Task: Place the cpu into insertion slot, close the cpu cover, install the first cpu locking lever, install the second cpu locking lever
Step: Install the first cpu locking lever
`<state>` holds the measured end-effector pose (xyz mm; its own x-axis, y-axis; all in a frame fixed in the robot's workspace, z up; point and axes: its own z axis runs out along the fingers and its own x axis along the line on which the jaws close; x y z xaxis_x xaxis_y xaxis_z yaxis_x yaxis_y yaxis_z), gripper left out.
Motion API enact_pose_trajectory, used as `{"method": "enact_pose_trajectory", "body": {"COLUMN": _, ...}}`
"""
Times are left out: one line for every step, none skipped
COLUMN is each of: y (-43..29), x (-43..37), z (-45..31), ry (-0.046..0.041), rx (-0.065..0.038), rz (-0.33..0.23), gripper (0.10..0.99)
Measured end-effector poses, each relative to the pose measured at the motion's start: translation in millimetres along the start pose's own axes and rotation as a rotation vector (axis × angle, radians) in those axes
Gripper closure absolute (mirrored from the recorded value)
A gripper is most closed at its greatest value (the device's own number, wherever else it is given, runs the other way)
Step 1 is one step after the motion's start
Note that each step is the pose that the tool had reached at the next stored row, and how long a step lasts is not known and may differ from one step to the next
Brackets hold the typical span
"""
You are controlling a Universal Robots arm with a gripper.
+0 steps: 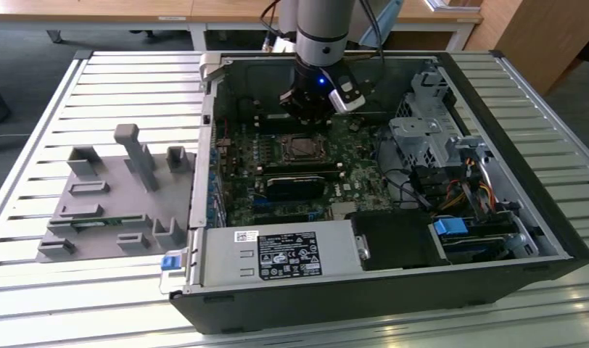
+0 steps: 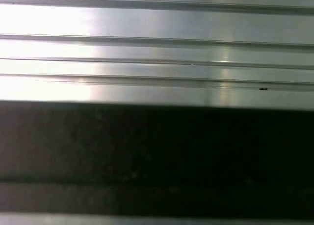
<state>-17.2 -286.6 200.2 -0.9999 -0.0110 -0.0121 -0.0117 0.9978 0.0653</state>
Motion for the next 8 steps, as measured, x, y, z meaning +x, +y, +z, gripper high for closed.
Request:
{"method": "enact_pose_trajectory", "body": {"y": 0.0, "x": 0.0, "z": 0.3, "ry": 0.0001, "rx": 0.002, "rz": 0.0, "gripper": 0.98}}
{"method": "enact_pose_trajectory", "body": {"y": 0.1, "x": 0.0, "z": 0.6, "ry": 0.0003, "rx": 0.005, "rz": 0.0, "gripper": 0.98}}
{"method": "enact_pose_trajectory", "body": {"y": 0.1, "x": 0.0, "z": 0.9, "ry": 0.0004, "rx": 0.008, "rz": 0.0, "gripper": 0.98}}
{"method": "enact_pose_trajectory", "body": {"y": 0.1, "x": 0.0, "z": 1.1, "ry": 0.0004, "rx": 0.011, "rz": 0.0, "gripper": 0.98}}
{"method": "enact_pose_trajectory", "body": {"y": 0.2, "x": 0.0, "z": 1.5, "ry": 0.0004, "rx": 0.013, "rz": 0.0, "gripper": 0.98}}
{"method": "enact_pose_trajectory", "body": {"y": 0.3, "x": -0.1, "z": 1.8, "ry": 0.0004, "rx": 0.016, "rz": 0.0, "gripper": 0.98}}
{"method": "enact_pose_trajectory", "body": {"y": 0.3, "x": -0.1, "z": 1.9, "ry": 0.0003, "rx": 0.018, "rz": 0.0, "gripper": 0.98}}
{"method": "enact_pose_trajectory", "body": {"y": 0.3, "x": -0.2, "z": 2.1, "ry": -0.0002, "rx": 0.019, "rz": 0.0, "gripper": 0.98}}
